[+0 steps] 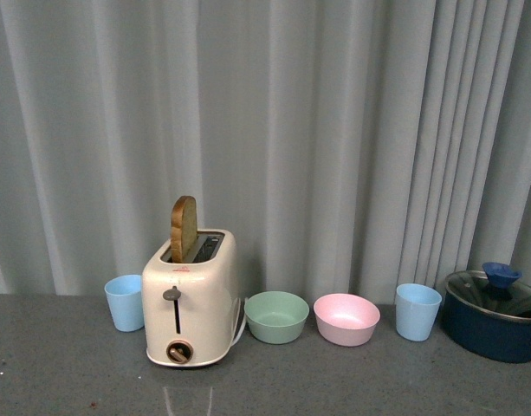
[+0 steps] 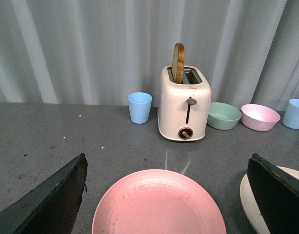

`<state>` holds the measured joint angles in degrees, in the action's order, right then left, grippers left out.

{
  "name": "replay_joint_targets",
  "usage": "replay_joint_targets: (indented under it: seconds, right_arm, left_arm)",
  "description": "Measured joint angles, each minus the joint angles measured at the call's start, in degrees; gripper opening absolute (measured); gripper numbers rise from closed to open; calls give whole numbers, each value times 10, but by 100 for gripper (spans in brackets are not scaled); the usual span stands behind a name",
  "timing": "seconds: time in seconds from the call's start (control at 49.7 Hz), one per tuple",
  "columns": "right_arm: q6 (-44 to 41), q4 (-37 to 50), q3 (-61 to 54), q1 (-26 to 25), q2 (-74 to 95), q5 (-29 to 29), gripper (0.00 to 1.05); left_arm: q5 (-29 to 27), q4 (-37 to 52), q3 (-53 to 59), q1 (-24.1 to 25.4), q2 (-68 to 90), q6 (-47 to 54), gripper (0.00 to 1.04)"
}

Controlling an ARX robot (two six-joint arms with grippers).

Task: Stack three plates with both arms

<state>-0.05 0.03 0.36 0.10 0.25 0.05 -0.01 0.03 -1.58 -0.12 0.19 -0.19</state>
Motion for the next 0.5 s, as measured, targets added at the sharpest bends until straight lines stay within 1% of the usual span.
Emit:
replay_joint_targets:
  seconds: [0.503]
  right_arm:
    - [0,0,0,0,0,0,97]
  left_arm:
    - [0,0,0,0,0,0,98]
